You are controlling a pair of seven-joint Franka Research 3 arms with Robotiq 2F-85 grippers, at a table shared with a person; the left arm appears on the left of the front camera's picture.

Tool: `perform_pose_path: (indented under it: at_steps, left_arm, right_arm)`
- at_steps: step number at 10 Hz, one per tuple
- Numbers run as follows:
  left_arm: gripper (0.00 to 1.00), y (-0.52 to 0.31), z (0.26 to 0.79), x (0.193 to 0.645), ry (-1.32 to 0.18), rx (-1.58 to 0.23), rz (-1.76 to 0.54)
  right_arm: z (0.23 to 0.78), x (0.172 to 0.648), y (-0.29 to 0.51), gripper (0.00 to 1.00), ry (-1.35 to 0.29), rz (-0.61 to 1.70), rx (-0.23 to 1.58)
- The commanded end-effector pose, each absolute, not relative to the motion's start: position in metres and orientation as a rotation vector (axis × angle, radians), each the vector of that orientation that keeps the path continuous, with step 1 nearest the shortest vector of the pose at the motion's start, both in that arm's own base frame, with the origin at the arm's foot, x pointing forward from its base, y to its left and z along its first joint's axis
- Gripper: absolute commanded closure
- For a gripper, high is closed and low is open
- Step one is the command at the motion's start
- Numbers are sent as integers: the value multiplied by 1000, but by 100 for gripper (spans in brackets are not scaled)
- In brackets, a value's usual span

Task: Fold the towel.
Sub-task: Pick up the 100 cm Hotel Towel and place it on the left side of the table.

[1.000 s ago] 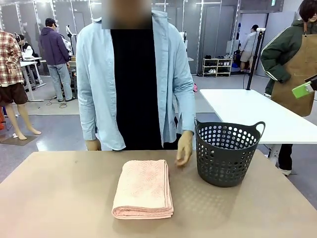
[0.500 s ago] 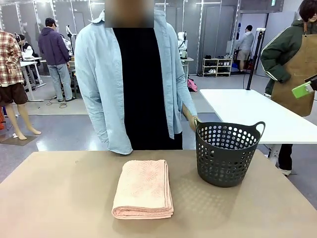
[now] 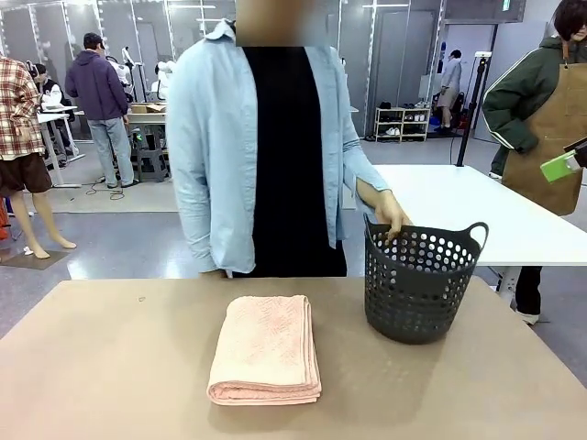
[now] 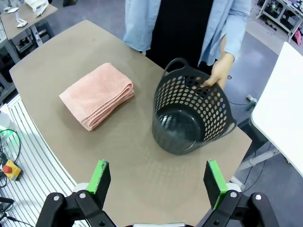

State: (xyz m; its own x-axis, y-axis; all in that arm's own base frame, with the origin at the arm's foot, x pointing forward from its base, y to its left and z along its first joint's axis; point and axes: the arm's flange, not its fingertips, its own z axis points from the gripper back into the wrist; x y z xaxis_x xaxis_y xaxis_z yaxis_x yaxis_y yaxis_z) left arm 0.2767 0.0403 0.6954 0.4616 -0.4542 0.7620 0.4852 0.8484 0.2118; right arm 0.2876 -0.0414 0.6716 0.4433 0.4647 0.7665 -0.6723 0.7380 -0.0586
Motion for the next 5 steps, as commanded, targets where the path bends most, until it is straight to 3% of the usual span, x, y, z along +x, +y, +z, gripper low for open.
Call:
perform_pose_path:
  at_steps: [1,5]
  left_arm:
    - [0,40,697,275,-926,-23,-563]
    - [0,40,697,275,-926,-23,-563]
  right_arm:
    - [673,289,-40,0,-853,695,266]
    - [673,289,-40,0,-853,695,266]
